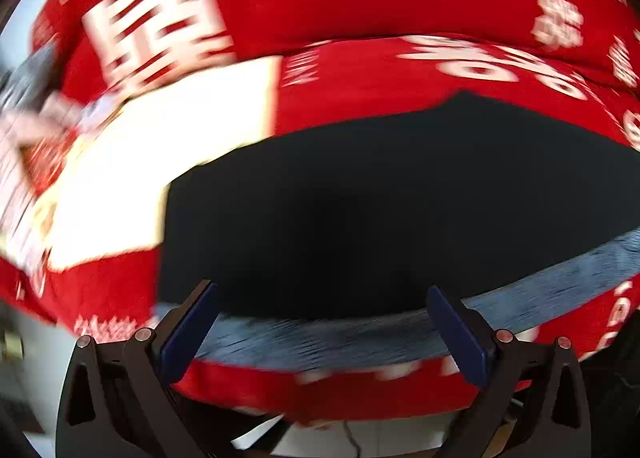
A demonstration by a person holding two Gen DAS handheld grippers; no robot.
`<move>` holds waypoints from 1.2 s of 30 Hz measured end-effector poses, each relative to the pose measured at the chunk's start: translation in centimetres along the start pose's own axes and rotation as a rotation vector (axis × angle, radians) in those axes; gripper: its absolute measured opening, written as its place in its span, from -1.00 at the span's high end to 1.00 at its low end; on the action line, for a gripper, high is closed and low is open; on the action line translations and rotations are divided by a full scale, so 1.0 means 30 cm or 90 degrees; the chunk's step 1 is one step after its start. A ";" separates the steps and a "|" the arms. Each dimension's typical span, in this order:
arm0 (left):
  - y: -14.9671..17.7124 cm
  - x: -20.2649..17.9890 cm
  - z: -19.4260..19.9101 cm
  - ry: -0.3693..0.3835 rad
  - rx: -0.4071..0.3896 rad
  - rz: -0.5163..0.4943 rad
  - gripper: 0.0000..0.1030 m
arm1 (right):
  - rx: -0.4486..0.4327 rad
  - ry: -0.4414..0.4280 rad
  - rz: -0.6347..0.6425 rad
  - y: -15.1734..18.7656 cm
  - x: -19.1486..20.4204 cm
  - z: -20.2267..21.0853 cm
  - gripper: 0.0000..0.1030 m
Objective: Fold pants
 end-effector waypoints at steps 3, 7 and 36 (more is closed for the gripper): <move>-0.059 -0.171 0.012 0.056 0.015 -0.032 -1.00 | 0.008 -0.036 -0.066 -0.001 -0.123 -0.030 -0.99; -0.098 -0.445 -0.010 0.091 0.048 -0.097 -1.00 | -0.007 -0.056 -0.087 -0.005 -0.224 -0.057 -0.99; -0.273 -1.051 -0.066 0.077 0.083 -0.100 -1.00 | -0.195 -0.252 -0.100 -0.267 -0.294 -0.131 -0.75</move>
Point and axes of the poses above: each gripper's, at about its wrist camera, not at the fingertips, and z roughly against the way its jaws point, x to its left, y to its underside, the point moved 6 cm from there along -z, roughly the way its jaws point, and after that the axes turned 7 degrees about x, right-handed, at the moved point
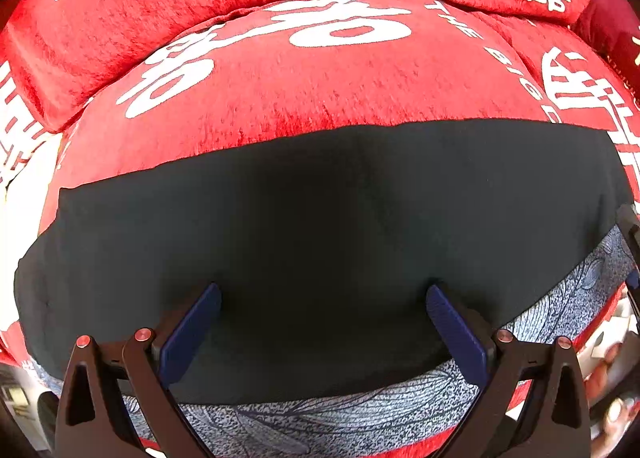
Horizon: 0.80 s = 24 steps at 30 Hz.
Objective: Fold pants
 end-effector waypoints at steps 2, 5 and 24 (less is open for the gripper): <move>-0.002 0.001 -0.005 0.005 -0.006 -0.001 -1.00 | -0.001 0.034 0.013 -0.009 -0.004 0.012 0.13; 0.003 0.001 -0.003 0.006 -0.010 -0.003 -1.00 | 0.029 0.026 -0.013 -0.026 -0.038 0.011 0.52; 0.001 0.257 0.152 0.152 -0.037 0.008 -0.72 | -0.114 0.114 0.426 0.110 0.798 0.277 0.70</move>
Point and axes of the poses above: each gripper's, at about its wrist camera, not at the fingertips, and z roughly against the way its jaws point, x to its left, y to its underside, the point moved 6 cm from there along -z, roughly the way its jaws point, and after that the axes turned 7 degrees about x, right-handed, at the moved point
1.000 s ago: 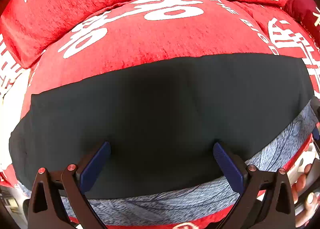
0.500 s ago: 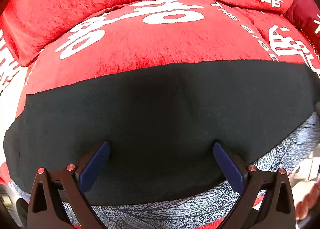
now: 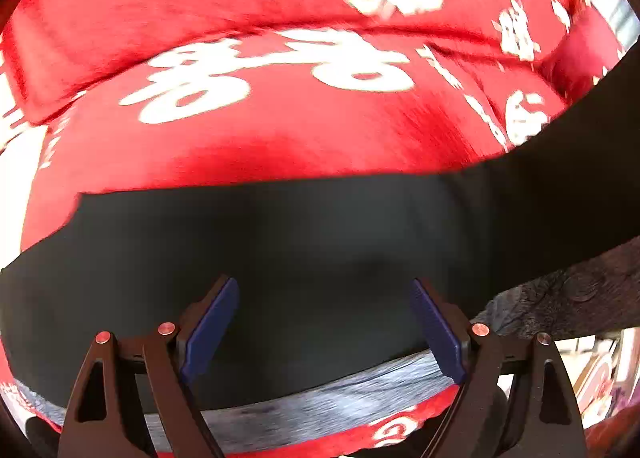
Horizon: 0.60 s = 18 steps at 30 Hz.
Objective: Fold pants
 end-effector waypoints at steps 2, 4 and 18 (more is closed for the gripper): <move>0.013 0.087 0.054 0.019 -0.017 0.023 -0.72 | -0.003 0.010 0.043 -0.002 0.101 -0.004 0.70; 0.027 0.192 0.108 0.032 -0.037 0.049 -0.72 | -0.001 0.009 0.082 0.009 0.190 -0.012 0.70; 0.142 0.560 0.103 0.044 -0.031 0.161 -0.72 | 0.067 0.043 0.487 0.319 0.762 -0.218 0.70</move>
Point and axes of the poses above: each gripper's, at about its wrist camera, not at the fingertips, and z roughly against the way its jaws point, x to its left, y to its underside, the point moved 6 cm from there along -z, roughly the way its jaws point, and after that the axes turned 7 degrees about x, right-handed, at the moved point
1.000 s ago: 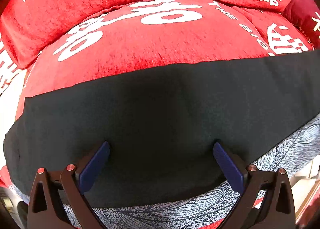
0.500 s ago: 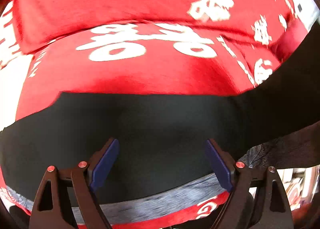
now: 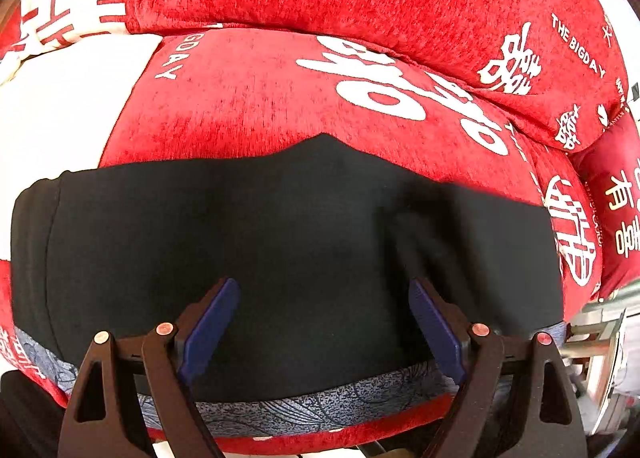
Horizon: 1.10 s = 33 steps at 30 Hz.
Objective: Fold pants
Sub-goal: 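Lay the leg end onto the trousers with the right tool while the left tool holds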
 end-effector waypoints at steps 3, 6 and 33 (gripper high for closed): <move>-0.006 -0.016 0.014 0.002 -0.004 -0.010 -0.72 | 0.015 0.014 0.029 0.001 0.056 -0.011 0.63; -0.014 -0.055 0.021 -0.004 -0.006 -0.033 -0.72 | 0.014 0.021 0.049 0.005 0.068 0.027 0.09; 0.094 -0.218 -0.158 -0.127 0.042 -0.112 -1.00 | 0.098 -0.379 -0.522 0.196 -0.538 -0.178 -0.62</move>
Point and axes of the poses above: each gripper's, at about its wrist camera, not at the fingertips, and z roughly against the way its jaws point, x to its left, y to its underside, the point moved 6 cm from there along -z, roughly the way its jaws point, and after that the axes turned 7 degrees about x, right-handed, at the moved point
